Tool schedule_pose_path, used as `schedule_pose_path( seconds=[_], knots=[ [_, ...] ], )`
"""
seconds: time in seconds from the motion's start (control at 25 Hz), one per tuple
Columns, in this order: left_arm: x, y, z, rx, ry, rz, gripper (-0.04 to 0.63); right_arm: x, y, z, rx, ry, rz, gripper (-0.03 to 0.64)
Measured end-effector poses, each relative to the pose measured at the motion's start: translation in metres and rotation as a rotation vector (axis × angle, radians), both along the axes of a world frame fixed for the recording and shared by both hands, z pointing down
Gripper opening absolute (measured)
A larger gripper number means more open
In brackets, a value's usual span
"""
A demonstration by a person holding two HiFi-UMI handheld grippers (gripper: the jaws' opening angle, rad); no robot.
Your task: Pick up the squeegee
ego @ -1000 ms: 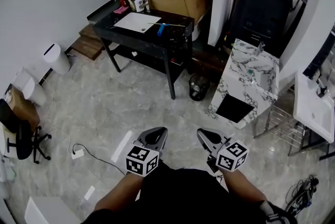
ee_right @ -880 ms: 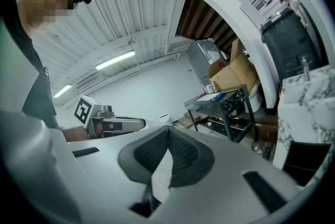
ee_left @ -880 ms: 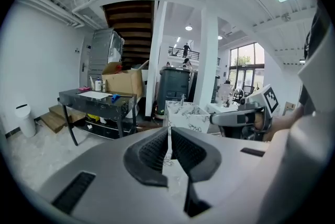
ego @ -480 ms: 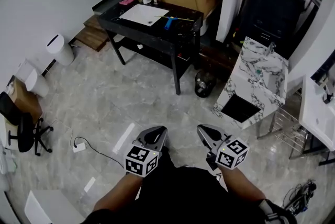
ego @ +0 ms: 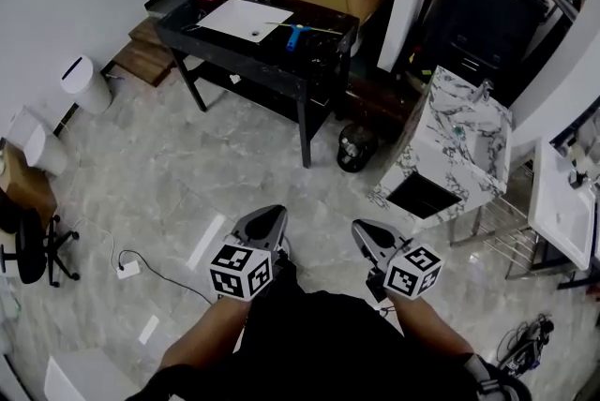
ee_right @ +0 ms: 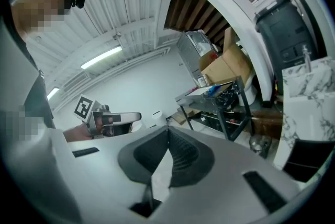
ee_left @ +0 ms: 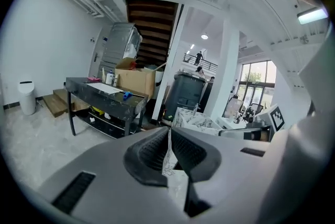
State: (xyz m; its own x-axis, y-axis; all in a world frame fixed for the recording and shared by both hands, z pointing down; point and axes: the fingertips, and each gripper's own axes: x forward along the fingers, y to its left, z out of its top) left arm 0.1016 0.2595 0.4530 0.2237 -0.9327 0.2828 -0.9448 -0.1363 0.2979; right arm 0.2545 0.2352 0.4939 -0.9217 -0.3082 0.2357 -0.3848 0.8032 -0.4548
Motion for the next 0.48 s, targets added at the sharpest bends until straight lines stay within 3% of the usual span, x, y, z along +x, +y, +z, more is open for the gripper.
schedule_pose_path(
  seconds=[0.16, 0.48],
  knots=[
    [-0.027, -0.036, -0.004, 0.006, 0.018, 0.006, 0.031, -0.025, -0.035, -0.014, 0.033, 0.007, 0.012, 0.009],
    [-0.068, -0.101, -0.023, 0.042, -0.002, 0.139, 0.031, -0.087, -0.090, -0.029, 0.058, 0.024, 0.045, 0.009]
  ],
)
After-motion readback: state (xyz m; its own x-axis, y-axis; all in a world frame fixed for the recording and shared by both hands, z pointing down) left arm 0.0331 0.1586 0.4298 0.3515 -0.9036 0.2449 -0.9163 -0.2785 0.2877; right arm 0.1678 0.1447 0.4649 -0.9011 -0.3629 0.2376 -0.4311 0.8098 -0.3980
